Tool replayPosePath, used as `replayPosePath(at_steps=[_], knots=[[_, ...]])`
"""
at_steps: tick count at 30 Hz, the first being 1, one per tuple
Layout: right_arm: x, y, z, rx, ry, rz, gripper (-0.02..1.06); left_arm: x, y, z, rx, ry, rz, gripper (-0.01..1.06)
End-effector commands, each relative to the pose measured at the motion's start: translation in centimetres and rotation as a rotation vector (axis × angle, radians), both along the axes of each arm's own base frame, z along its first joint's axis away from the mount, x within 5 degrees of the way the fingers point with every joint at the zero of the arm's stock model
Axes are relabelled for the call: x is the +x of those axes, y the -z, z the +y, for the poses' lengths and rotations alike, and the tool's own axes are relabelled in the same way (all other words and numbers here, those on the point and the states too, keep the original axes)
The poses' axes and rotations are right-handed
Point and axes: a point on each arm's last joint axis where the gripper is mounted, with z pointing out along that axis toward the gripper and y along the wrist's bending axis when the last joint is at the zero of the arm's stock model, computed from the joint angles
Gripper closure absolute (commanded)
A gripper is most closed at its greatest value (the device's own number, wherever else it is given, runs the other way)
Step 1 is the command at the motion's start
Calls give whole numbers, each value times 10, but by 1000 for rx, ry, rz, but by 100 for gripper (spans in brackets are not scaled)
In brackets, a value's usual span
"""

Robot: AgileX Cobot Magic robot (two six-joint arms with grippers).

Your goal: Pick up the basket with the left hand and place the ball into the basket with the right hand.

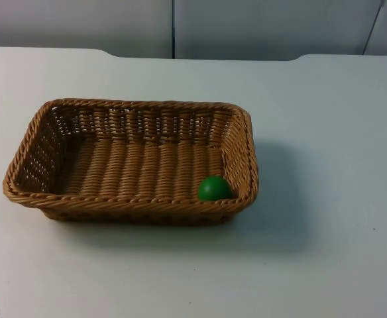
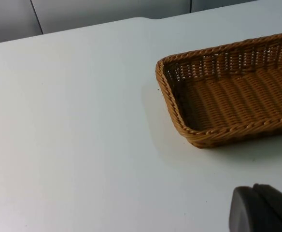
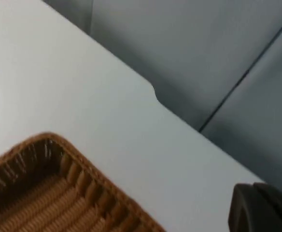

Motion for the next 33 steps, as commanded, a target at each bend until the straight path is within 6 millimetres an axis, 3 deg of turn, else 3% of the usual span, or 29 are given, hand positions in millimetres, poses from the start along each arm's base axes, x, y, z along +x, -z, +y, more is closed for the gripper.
replayPosePath(at_steps=[1, 2, 3, 6, 7, 8, 12, 13, 17, 18, 21, 22, 27, 33], knots=[[-6, -1, -23, -19, 77, 51, 105, -1, 1, 0, -6, -4, -3, 105], [-10, 4, -38, -6, 126, 93, 105, -1, 1, 0, -6, -4, -3, 105], [-10, 4, -38, -6, 126, 93, 105, -1, 1, 0, -6, -4, -3, 105], [-27, 24, -88, 65, 262, 209, 105, -1, 1, 0, -6, -4, -3, 105], [-38, 39, -116, 108, 334, 272, 105, -1, 1, 0, -6, -4, -3, 105], [-38, 39, -116, 108, 334, 272, 105, -1, 1, 0, -6, -4, -3, 105], [-89, 70, -184, 206, 503, 362, 105, -1, 1, 0, -6, -4, -3, 105], [-89, 70, -184, 206, 503, 362, 105, -1, 1, 0, -6, -4, -3, 105], [-154, 91, -220, 286, 613, 285, 105, -1, 1, 0, -6, -4, -3, 105], [-154, 91, -220, 286, 613, 285, 105, -1, 1, 0, -6, -4, -3, 105], [-206, 96, -227, 308, 666, 130, 105, -1, 1, 0, -6, -4, -3, 105], [-206, 96, -227, 308, 666, 130, 105, -1, 1, 0, -6, -4, -3, 105], [-257, 94, -223, 274, 633, -48, 105, -1, 1, 0, -6, -4, -3, 105], [-281, 95, -223, 259, 639, -116, 105, -1, 0, 0, -6, -4, -5, 105]])
